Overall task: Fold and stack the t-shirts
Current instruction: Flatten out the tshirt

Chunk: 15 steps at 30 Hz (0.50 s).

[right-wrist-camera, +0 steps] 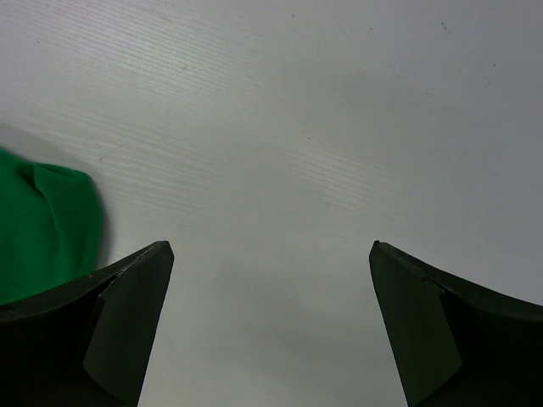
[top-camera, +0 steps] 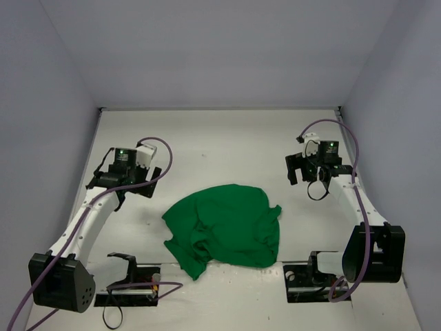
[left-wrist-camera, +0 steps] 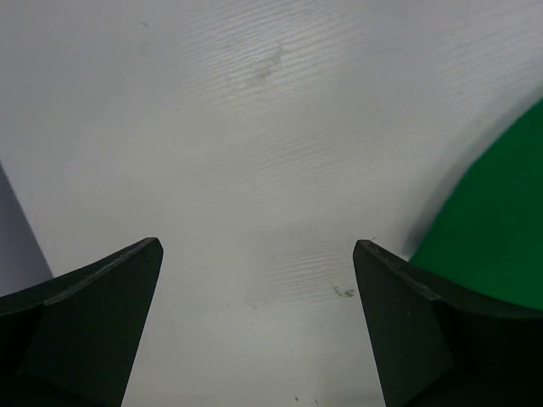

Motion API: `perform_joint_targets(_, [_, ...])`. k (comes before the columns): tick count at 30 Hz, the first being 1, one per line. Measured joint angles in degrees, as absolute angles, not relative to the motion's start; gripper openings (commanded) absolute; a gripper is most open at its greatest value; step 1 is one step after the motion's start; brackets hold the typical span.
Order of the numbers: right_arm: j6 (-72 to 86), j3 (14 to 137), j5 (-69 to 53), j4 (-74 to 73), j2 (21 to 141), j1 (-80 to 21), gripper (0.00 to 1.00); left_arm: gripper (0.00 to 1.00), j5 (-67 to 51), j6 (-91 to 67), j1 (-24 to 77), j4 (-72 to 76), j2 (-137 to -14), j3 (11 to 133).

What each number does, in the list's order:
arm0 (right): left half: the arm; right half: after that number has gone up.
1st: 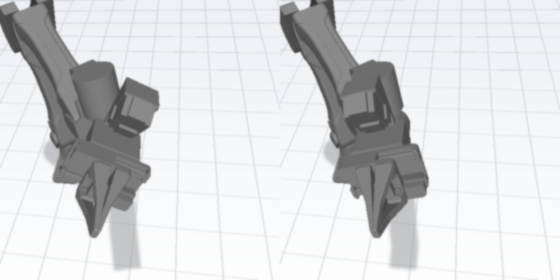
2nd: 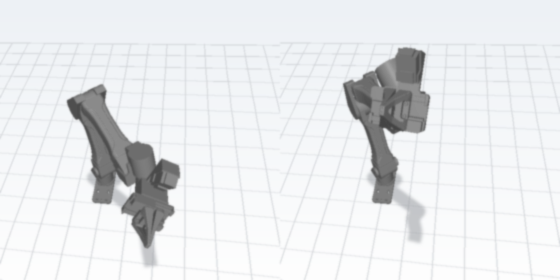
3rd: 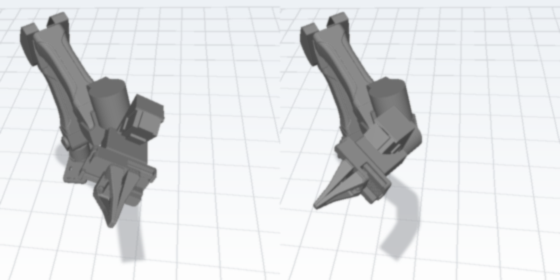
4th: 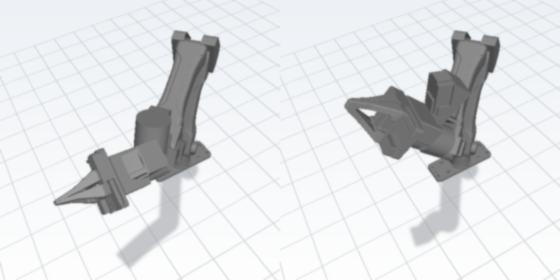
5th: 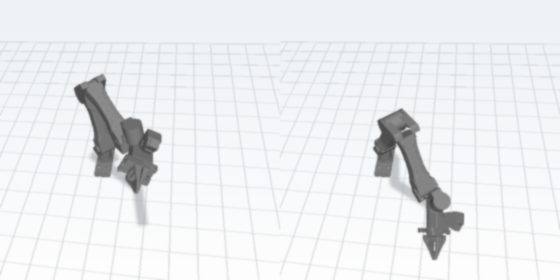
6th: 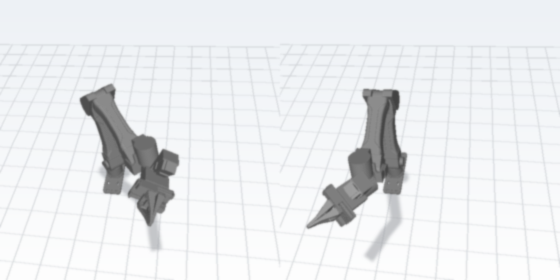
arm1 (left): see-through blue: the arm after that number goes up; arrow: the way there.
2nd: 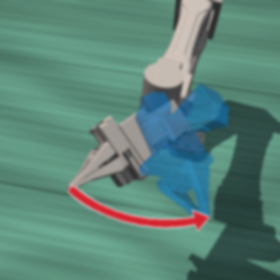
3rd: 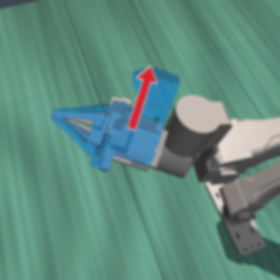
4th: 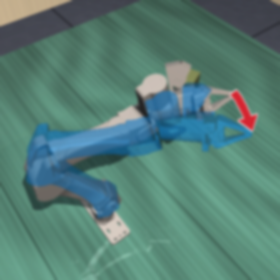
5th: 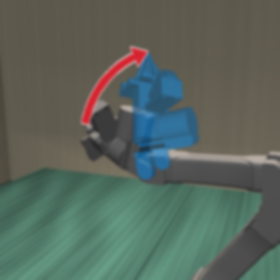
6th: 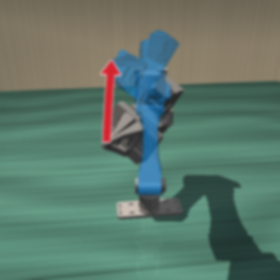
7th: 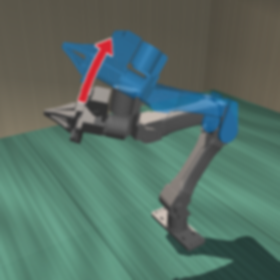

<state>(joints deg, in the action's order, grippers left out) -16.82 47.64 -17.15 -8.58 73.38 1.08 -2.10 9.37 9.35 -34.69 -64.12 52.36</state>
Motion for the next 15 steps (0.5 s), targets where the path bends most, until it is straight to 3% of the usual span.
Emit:
perform_joint_targets(5, [-17.1,47.5,-18.4,-8.5,73.4,1.1,1.0,0.91,-14.9,15.1,13.0,-37.5,-63.4,54.4])
perform_joint_targets(15, [-17.7,46.9,-19.4,-8.6,73.2,1.0,1.0,0.89,-22.8,30.0,36.8,-46.5,-62.2,55.1])
